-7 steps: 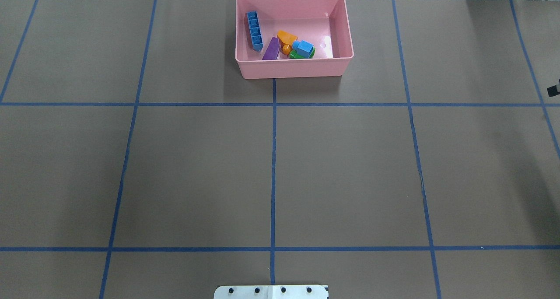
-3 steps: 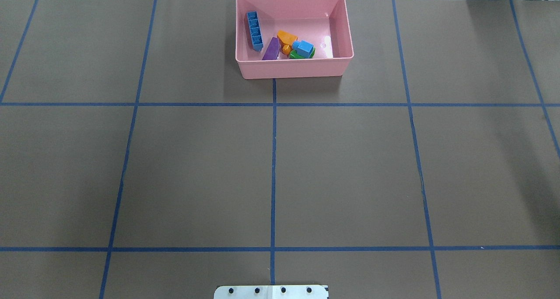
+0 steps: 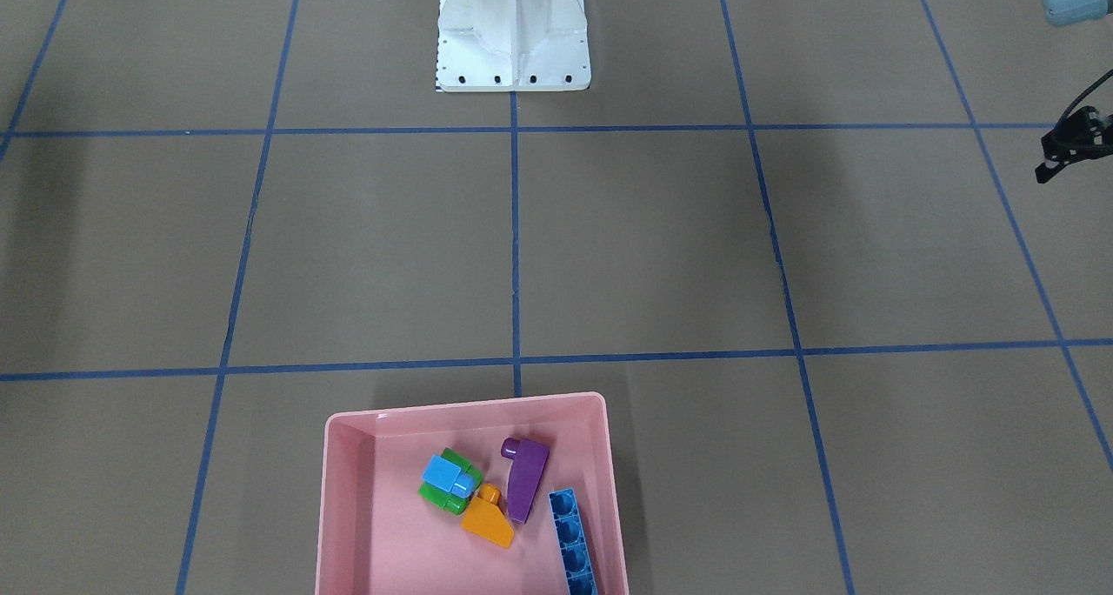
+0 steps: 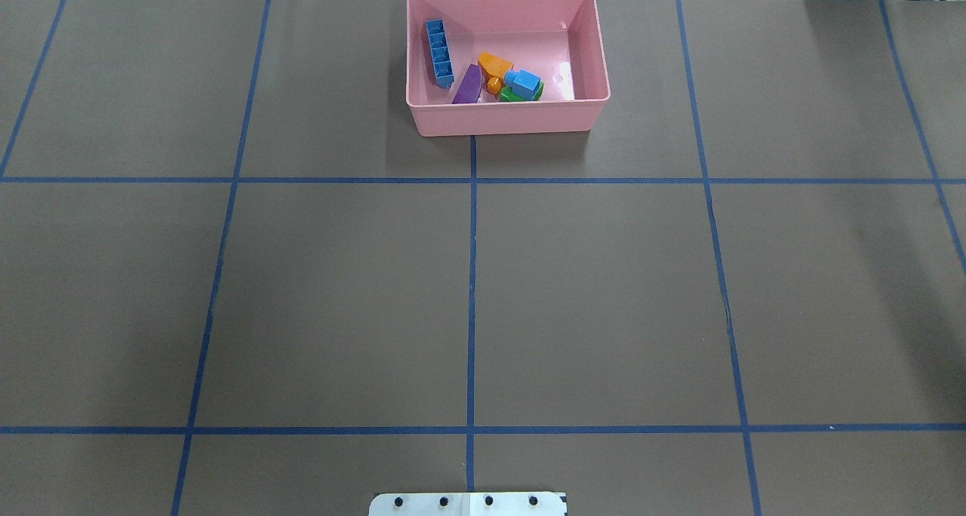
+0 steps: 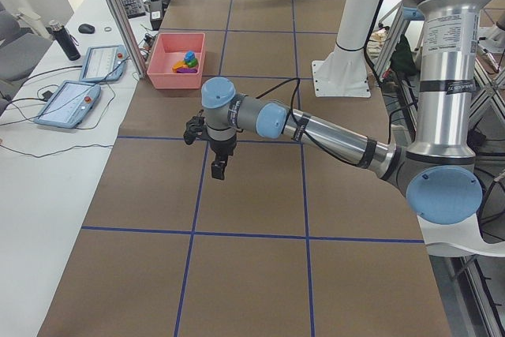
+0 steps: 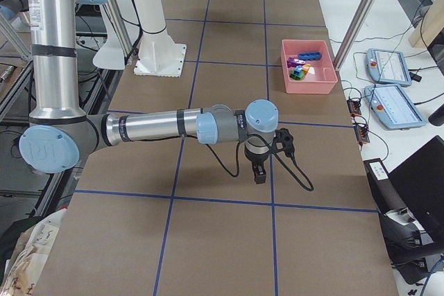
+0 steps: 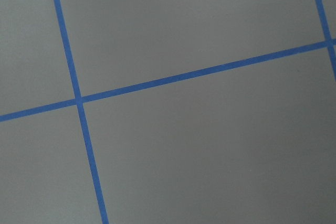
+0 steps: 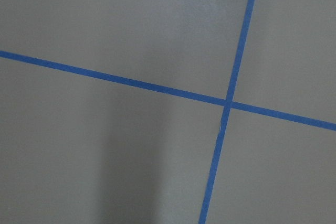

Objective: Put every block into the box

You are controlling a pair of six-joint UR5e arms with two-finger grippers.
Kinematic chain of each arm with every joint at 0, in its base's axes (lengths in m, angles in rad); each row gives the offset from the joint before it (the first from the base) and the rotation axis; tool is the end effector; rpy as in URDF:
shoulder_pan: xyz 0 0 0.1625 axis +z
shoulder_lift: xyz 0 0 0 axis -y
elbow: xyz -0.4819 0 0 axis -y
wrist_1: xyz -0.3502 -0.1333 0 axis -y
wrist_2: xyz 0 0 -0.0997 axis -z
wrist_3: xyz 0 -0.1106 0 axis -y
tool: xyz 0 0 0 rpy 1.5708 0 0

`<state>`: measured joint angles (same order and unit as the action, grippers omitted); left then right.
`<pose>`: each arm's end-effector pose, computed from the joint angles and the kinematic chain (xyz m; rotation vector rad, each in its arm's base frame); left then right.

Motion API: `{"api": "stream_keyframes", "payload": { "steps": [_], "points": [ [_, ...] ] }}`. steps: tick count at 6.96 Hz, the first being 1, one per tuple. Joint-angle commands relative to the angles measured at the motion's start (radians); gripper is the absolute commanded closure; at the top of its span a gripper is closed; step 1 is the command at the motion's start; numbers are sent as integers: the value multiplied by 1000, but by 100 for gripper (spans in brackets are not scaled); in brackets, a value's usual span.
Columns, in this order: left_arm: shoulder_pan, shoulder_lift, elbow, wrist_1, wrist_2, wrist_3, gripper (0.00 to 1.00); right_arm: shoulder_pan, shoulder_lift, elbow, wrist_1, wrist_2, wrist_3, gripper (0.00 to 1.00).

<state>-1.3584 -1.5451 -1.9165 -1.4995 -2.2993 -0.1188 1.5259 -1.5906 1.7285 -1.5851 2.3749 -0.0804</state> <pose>0.0338 -0.4397 0.5895 0.1150 0.7547 0.1796 0.0336 -0.4477 0.6600 0.1313 -0.8018 -0.1680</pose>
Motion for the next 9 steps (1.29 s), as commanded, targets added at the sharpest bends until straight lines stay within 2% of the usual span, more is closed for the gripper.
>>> {"api": "stream_keyframes", "payload": {
  "steps": [1, 5, 7, 8, 9],
  "points": [
    [-66, 17, 52, 1, 0, 127, 0, 5, -43, -4, 0, -11, -24, 0],
    [-68, 34, 73, 1, -70, 137, 0, 13, -80, -1, 13, -11, -25, 0],
    [-68, 43, 56, -4, -66, 137, 0, 13, -103, 20, 13, -3, -25, 0],
    [-70, 97, 36, -13, -65, 145, 0, 13, -114, 23, 13, -3, -25, 0],
    [-70, 105, 27, -14, -65, 140, 0, 13, -118, 25, 13, -2, -25, 0]
  ]
}}
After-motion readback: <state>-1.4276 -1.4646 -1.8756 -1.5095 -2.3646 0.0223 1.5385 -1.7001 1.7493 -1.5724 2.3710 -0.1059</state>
